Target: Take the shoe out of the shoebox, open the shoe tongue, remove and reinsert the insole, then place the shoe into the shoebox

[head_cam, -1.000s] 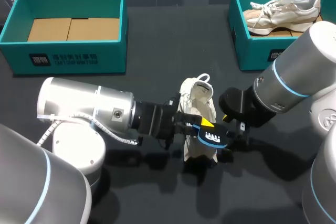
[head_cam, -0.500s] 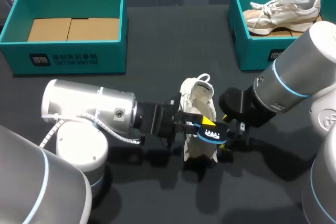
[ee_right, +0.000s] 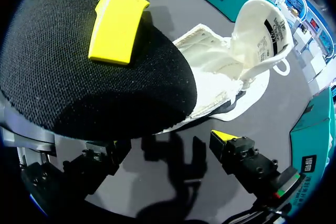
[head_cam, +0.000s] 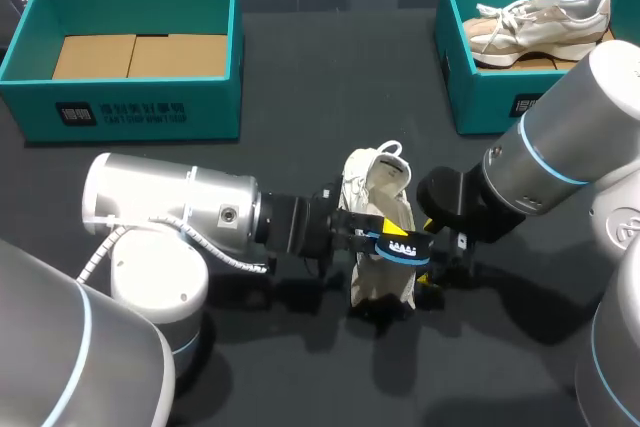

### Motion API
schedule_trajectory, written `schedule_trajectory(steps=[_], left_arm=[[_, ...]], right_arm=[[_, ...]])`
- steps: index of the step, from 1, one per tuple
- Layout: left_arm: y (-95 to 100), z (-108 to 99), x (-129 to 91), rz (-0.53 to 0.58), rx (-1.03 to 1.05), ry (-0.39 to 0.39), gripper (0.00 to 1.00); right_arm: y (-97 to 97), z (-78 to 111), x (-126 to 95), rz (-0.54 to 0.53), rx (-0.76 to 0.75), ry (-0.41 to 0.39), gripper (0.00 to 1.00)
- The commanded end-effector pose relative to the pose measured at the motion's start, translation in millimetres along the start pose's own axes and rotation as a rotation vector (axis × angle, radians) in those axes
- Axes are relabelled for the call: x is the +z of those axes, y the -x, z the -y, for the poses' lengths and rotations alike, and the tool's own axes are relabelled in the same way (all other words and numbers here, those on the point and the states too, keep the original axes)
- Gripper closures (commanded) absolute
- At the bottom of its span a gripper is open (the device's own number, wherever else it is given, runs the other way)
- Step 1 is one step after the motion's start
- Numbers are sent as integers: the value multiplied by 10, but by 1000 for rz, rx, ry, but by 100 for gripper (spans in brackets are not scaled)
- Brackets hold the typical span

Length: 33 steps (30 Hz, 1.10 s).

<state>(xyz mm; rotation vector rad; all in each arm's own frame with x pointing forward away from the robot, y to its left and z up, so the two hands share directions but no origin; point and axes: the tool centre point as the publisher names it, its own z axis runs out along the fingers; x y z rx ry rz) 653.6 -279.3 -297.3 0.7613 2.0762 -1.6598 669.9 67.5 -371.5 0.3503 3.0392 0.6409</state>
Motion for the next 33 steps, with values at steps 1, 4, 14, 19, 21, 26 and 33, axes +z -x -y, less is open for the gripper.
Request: schedule_trajectory(steps=[1,4,14,19,21,26,33], left_arm=[[-17,-12,-22,6,-5,3,100],[-20,-23,-30,11,-11,4,100],[-35,-118,-44,26,-32,22,100],[-34,-210,-25,40,-46,35,100],[-25,-247,-20,47,-52,38,100],[-5,-354,-3,65,-59,55,100],[12,-494,29,76,-70,78,100]], right_arm=[[-13,4,4,3,0,0,0],[-13,4,4,3,0,0,0],[-13,4,4,3,0,0,0],[-13,4,4,3,0,0,0],[-13,4,4,3,0,0,0],[-13,4,4,3,0,0,0],[-13,4,4,3,0,0,0]])
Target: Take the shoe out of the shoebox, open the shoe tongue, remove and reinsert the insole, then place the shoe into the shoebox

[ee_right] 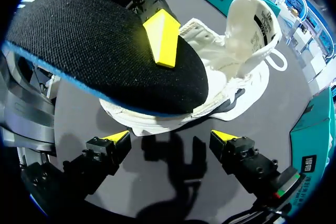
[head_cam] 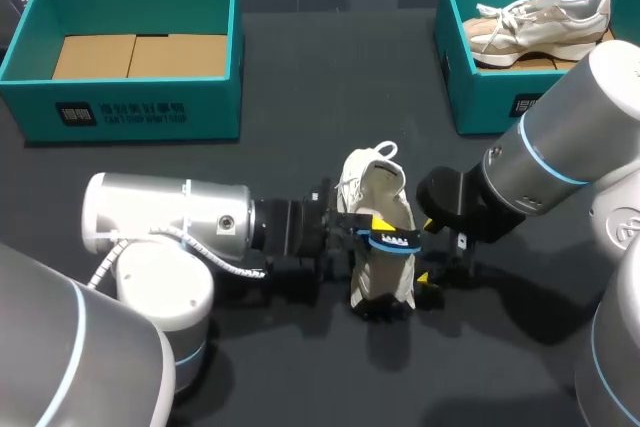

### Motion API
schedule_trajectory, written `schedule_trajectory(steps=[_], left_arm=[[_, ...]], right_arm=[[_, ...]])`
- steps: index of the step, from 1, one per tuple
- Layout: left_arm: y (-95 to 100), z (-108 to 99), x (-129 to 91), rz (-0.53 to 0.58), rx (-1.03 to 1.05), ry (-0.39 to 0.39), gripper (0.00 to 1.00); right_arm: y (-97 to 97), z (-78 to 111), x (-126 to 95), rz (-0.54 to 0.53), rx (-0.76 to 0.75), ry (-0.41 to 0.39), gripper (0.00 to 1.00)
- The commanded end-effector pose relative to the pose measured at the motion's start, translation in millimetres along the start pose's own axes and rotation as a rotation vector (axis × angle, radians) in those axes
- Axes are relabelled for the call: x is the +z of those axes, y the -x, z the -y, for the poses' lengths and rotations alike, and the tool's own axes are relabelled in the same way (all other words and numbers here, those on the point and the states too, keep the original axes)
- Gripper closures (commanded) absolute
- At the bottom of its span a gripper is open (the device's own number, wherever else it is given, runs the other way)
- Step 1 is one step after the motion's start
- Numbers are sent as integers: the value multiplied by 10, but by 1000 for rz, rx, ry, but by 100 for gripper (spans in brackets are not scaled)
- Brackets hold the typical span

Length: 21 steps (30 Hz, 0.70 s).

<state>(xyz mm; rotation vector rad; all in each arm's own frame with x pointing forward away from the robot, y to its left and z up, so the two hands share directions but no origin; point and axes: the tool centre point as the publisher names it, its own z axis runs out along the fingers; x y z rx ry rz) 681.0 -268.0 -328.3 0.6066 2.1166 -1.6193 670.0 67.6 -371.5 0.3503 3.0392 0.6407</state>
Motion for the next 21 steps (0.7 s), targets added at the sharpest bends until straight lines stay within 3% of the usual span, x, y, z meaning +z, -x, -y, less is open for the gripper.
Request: schedule_trajectory(steps=[1,13,20,21], left_arm=[[4,-83,89,5,-4,14,100],[18,-308,117,18,-14,78,100],[12,-249,91,18,-20,78,100],[11,-236,87,18,-19,74,93]], right_arm=[[-13,5,3,3,0,0,0],[-13,5,3,3,0,0,0],[-13,5,3,3,0,0,0],[-13,5,3,3,0,0,0]])
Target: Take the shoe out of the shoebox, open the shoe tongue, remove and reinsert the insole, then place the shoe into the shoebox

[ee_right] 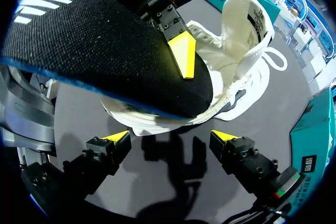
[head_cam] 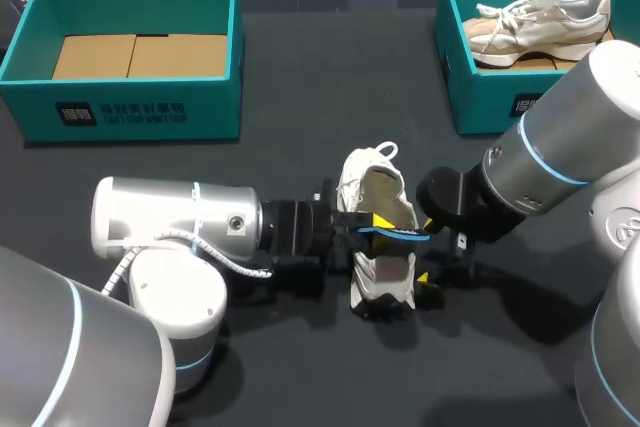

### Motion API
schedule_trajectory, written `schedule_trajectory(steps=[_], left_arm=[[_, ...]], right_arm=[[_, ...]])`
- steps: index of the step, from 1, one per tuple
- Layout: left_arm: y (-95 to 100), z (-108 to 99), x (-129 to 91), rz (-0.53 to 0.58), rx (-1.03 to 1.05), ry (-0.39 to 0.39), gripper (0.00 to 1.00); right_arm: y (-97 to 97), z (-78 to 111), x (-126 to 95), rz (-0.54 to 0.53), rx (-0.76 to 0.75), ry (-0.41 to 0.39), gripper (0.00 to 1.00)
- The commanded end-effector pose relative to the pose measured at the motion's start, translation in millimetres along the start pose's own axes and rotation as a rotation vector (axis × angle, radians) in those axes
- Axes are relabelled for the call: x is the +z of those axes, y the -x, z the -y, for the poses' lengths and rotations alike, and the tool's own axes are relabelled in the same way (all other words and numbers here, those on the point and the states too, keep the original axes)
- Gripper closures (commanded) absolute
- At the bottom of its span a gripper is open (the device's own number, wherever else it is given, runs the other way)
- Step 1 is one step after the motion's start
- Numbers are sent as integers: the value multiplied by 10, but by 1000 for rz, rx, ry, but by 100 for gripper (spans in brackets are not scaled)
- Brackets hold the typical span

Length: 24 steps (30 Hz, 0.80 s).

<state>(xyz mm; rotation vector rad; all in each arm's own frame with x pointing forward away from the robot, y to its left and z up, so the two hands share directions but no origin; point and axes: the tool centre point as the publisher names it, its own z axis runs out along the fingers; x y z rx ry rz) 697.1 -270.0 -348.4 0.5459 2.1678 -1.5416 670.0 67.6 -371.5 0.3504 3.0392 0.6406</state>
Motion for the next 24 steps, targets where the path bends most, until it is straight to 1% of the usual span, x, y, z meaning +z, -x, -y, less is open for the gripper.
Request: schedule_trajectory(steps=[1,2,4,11,20,23,24], left_arm=[[-12,21,5,1,3,-4,84],[-11,30,-1,2,4,-6,79],[-7,51,-12,6,5,-10,75],[-19,165,-52,15,17,-24,69],[-39,391,-82,24,61,-67,65],[-56,461,-83,20,83,-78,67],[-63,475,-81,20,92,-78,70]], right_arm=[[-13,5,3,3,0,0,0],[-13,5,3,3,0,0,0],[-13,5,3,3,0,0,0],[-13,5,3,3,0,0,0],[-13,5,3,3,0,0,0],[-13,5,3,3,0,0,0],[-13,5,3,3,0,0,0]])
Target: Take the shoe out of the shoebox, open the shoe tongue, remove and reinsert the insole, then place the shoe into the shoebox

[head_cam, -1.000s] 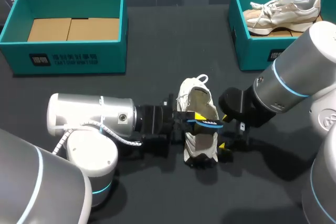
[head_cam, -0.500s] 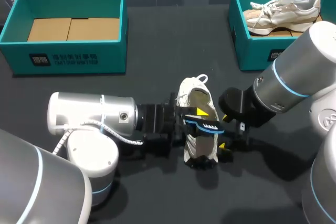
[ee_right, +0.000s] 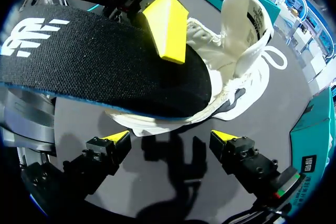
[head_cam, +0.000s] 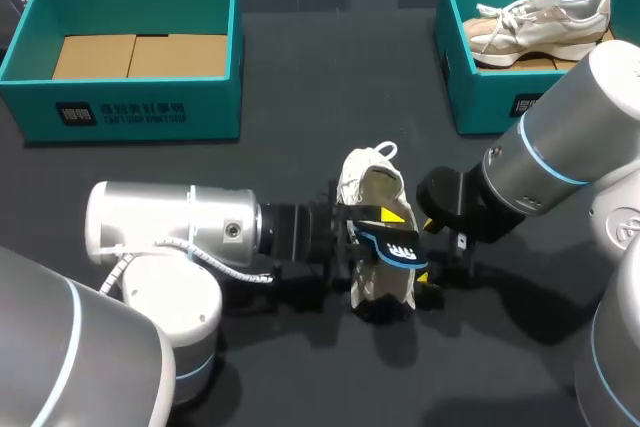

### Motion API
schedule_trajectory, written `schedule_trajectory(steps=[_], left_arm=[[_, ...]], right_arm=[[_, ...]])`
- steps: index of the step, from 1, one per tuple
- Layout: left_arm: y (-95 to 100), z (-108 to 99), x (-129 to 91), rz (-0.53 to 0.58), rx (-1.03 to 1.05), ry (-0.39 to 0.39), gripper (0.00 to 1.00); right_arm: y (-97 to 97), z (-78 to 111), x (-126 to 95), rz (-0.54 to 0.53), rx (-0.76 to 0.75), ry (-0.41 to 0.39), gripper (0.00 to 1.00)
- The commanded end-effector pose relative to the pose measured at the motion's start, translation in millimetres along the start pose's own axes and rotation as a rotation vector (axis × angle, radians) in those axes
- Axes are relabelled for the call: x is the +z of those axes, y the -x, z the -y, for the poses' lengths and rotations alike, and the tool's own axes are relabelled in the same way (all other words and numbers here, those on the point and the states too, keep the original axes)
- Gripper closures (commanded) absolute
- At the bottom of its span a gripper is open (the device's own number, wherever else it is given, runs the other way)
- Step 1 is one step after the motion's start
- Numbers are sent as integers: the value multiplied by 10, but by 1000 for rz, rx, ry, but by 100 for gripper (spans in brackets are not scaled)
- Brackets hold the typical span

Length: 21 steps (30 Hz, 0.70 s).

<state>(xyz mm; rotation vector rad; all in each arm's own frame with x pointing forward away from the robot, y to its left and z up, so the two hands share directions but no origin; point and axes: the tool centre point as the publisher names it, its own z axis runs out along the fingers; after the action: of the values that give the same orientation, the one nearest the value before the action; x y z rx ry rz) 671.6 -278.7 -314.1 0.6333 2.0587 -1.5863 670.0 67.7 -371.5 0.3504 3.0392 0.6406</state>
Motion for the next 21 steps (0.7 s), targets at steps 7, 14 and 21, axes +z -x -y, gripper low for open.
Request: schedule_trajectory(steps=[7,14,21], left_arm=[[-49,82,-25,2,37,0,100],[-30,-134,34,8,55,32,100],[-9,-330,74,11,48,62,100]], right_arm=[[-13,6,3,3,0,0,0],[-13,6,3,3,0,0,0],[-13,6,3,3,0,0,0]])
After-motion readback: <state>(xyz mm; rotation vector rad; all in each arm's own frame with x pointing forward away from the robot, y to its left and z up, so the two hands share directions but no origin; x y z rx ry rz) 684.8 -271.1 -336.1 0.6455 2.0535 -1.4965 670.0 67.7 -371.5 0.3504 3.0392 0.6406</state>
